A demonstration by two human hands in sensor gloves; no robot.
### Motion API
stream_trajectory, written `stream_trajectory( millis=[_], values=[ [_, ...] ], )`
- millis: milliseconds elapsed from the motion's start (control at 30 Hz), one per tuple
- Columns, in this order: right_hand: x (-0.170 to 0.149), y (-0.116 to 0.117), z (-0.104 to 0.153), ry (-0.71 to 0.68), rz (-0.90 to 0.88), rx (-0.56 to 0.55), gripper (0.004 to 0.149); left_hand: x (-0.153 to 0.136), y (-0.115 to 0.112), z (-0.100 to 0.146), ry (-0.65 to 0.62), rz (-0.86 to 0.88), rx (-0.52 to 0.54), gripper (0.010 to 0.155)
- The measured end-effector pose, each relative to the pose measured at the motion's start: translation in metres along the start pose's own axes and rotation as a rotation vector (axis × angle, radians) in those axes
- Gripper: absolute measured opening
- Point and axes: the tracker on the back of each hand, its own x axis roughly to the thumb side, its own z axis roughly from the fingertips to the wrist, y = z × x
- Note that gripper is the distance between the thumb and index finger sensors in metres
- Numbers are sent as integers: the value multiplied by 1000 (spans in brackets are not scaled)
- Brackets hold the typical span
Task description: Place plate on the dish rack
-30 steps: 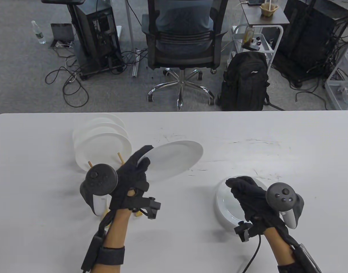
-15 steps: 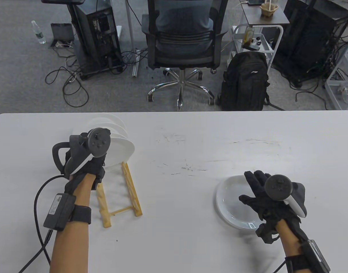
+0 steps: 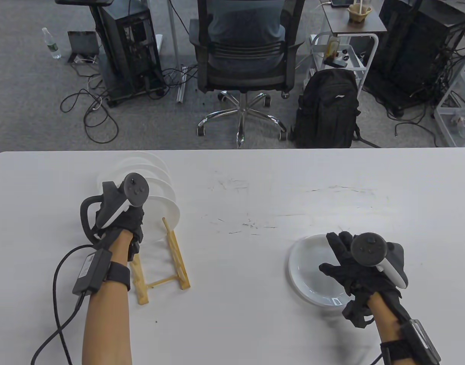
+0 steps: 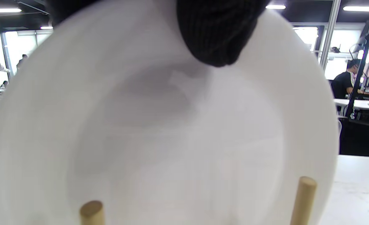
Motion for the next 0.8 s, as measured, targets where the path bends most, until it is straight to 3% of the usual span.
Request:
stream_trajectory(
  millis=[200, 467, 600, 800],
  values=[
    [1, 2, -1, 8, 3, 15, 81, -2, 14, 11, 30, -9, 6, 61],
    [3, 4, -1, 14, 6, 38, 81, 13, 43, 67, -24, 177, 70, 78],
    [3, 5, -1, 19, 6, 54, 82, 33, 35, 95, -90, 244, 76, 80],
    [3, 6, -1, 21, 8, 64, 83, 65, 4, 126, -182, 350, 39, 81]
  ],
)
